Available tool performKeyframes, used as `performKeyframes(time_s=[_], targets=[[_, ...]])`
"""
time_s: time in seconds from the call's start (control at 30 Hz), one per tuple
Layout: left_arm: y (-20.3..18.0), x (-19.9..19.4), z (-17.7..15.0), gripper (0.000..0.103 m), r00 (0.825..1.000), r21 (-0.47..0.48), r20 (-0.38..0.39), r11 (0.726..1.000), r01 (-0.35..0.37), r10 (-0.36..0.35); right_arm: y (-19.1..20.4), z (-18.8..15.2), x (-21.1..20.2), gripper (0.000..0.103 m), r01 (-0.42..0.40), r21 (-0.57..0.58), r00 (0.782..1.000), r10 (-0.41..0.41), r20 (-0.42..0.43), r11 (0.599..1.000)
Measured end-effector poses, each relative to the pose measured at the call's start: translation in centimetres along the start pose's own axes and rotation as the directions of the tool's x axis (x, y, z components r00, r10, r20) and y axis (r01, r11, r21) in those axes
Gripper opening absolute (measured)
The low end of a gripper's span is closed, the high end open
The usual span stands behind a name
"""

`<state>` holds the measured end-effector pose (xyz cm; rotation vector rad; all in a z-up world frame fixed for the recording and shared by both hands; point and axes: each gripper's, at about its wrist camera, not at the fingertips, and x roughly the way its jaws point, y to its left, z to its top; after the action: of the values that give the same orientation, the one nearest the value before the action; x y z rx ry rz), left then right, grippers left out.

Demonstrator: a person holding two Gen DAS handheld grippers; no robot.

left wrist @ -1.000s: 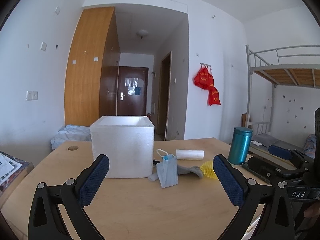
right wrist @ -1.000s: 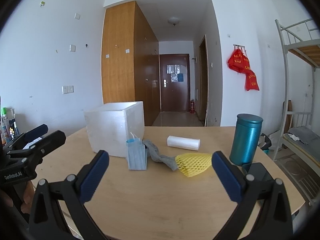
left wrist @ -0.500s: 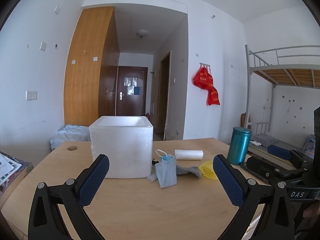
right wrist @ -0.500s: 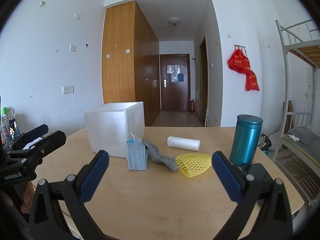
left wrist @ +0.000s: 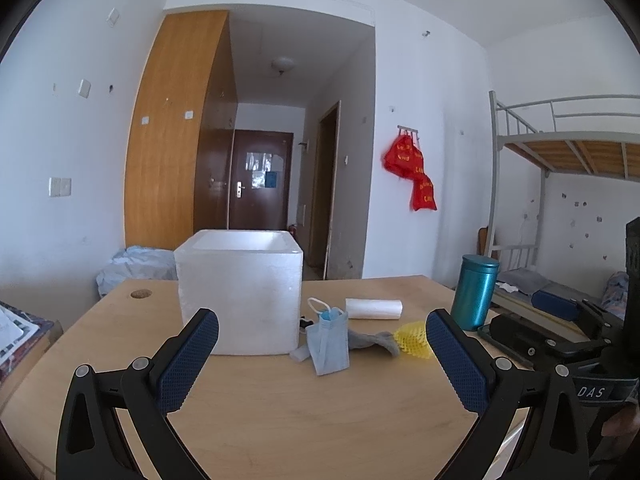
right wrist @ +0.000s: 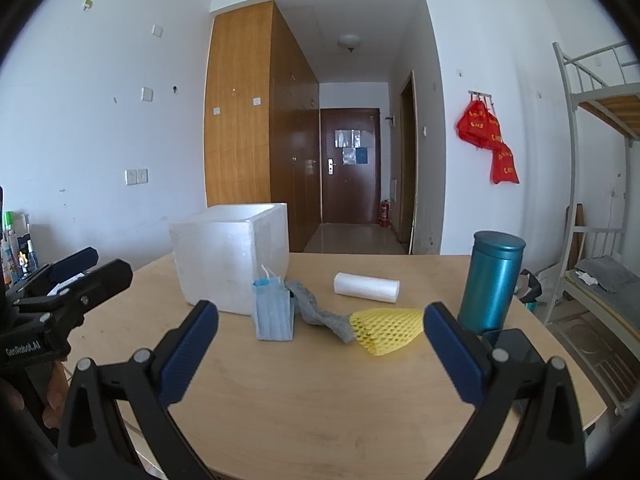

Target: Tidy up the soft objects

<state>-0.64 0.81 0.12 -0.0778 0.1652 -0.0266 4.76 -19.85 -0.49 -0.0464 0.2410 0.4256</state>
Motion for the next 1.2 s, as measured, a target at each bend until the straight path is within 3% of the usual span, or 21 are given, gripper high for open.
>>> performKeyframes(time_s=[0.27,0.63,1.2], targets=[[-0.1,0.2,0.1,0.103,1.0,0.005,-0.013,1.0,0.014,-0.014,-0.1,0.3,0.2,0.103,-0.031,0.001,0.999,0.031,-0.011,1.0],[-0.3,1.8,0.5,0.103,0.998,0.004,-0.053,0.999,0.044,-0.044,-0.6,0.8,1.6,0.103,-0.016,-0.028,0.999,0.015,-0.034,0.999],[-0.3,8.4,2.7,0.103,0.98,-0.022,-0.177,0.996,0.088,-0.091,-2.5,2.6,6.7,0.103,-0.031,-0.041,0.99,0.025,-0.135,0.999]])
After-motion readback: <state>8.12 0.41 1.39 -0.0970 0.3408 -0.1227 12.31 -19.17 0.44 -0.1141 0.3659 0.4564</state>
